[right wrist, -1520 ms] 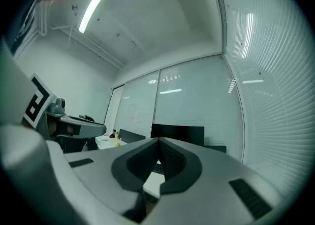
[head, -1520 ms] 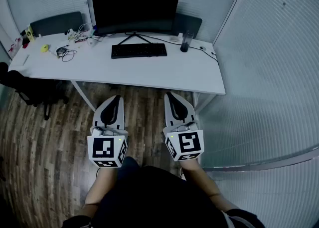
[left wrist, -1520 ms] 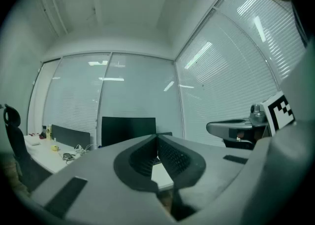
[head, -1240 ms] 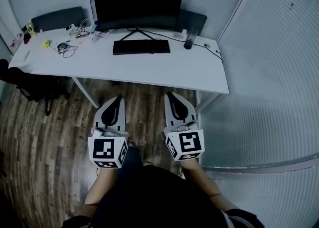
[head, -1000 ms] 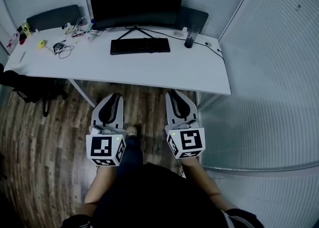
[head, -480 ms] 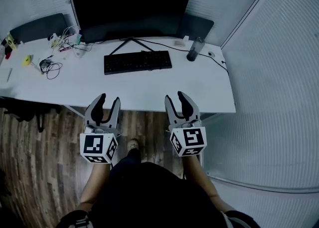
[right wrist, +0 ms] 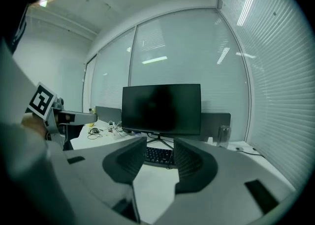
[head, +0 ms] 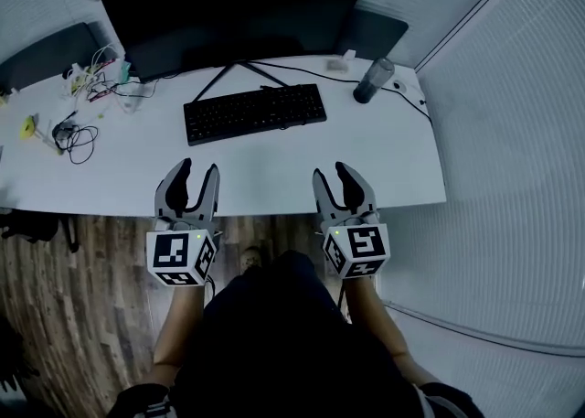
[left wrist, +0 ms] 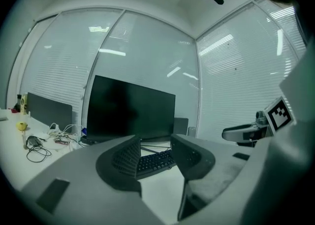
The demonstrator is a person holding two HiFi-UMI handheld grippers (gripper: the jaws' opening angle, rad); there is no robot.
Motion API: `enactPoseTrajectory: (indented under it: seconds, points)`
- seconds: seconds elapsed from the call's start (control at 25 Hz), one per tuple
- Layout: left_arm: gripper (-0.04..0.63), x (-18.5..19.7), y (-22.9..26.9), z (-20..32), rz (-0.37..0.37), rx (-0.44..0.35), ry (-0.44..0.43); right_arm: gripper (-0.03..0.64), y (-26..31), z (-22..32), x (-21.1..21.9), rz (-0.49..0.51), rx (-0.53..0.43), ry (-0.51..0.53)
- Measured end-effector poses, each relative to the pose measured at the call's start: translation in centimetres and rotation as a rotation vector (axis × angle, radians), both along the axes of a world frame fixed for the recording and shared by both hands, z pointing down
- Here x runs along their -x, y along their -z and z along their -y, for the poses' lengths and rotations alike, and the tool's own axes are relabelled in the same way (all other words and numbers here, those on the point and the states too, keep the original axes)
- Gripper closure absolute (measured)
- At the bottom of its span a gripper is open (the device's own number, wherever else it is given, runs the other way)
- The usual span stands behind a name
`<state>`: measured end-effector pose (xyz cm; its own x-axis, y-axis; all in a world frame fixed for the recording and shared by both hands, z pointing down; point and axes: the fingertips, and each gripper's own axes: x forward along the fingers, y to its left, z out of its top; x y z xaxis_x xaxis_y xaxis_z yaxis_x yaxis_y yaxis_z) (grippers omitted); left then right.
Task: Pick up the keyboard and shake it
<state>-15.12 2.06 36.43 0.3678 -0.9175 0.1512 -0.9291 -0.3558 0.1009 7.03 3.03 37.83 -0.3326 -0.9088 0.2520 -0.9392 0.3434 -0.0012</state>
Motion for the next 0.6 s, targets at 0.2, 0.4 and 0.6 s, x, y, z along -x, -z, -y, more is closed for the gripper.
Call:
enactPoseTrajectory:
  seconds: [0.2,0.4,0.6]
  points:
    - [0.425,1.0,-2.5,2.6,-0.010,0.075,0.003,0.453,-1.1,3.5,0.0,-0.014,0.043,-0.005]
    - [0.422,2.0,-4.3,5.6,-0.005,0.090,0.023,0.453,-2.1,7.8,-0.4,-0.032,0.028,0.007]
    - [0.420,2.5,-5.3,8.8,0.003,0.119,0.043,0.453,-4.3,11.6,-0.7,-0.066,0.048,0.065]
